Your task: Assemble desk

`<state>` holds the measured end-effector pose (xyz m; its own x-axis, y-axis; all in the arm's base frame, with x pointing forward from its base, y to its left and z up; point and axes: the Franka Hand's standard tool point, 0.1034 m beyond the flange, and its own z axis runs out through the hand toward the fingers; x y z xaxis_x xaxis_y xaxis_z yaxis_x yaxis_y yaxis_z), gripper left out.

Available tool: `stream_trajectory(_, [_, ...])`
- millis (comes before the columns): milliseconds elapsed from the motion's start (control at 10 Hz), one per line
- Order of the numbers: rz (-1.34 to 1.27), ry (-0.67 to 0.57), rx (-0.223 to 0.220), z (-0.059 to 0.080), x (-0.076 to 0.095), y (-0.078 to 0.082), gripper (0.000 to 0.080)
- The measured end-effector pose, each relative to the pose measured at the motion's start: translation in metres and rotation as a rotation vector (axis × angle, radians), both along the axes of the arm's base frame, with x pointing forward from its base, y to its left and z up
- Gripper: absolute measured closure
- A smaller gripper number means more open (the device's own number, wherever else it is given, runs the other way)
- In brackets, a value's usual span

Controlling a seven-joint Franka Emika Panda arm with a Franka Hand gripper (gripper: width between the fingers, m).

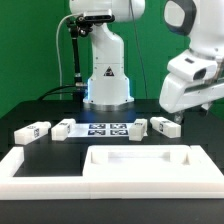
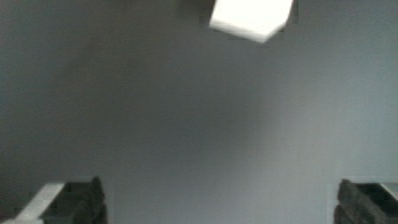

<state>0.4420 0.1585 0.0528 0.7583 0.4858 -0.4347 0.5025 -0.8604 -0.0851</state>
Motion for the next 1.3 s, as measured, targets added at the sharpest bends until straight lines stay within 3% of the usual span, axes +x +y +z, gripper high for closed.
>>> stream_trajectory(100, [0.002, 0.082, -0.044, -0.003, -0.006, 0.005, 0.015])
stream_trajectory(200, [0.027, 0.082, -0.049, -0.006, -0.006, 0.012, 0.015])
stream_trajectory(300, [0.034, 0.176, -0.091, -0.003, -0.016, 0.008, 0.015])
stream_trajectory(400, [0.035, 0.219, -0.107, -0.006, -0.014, 0.009, 0.015])
stream_trajectory(500, [0.043, 0.312, -0.157, -0.005, -0.024, 0.006, 0.015])
stream_trajectory(600, [0.062, 0.447, -0.251, -0.008, -0.045, -0.003, 0.015])
stream_trajectory(700, [0.067, 0.496, -0.268, -0.019, -0.047, -0.005, 0.015])
stream_trajectory(800, [0.065, 0.495, -0.266, -0.02, -0.044, -0.004, 0.015])
stream_trajectory(1300, [0.049, 0.48, -0.27, -0.016, -0.039, -0.008, 0.015])
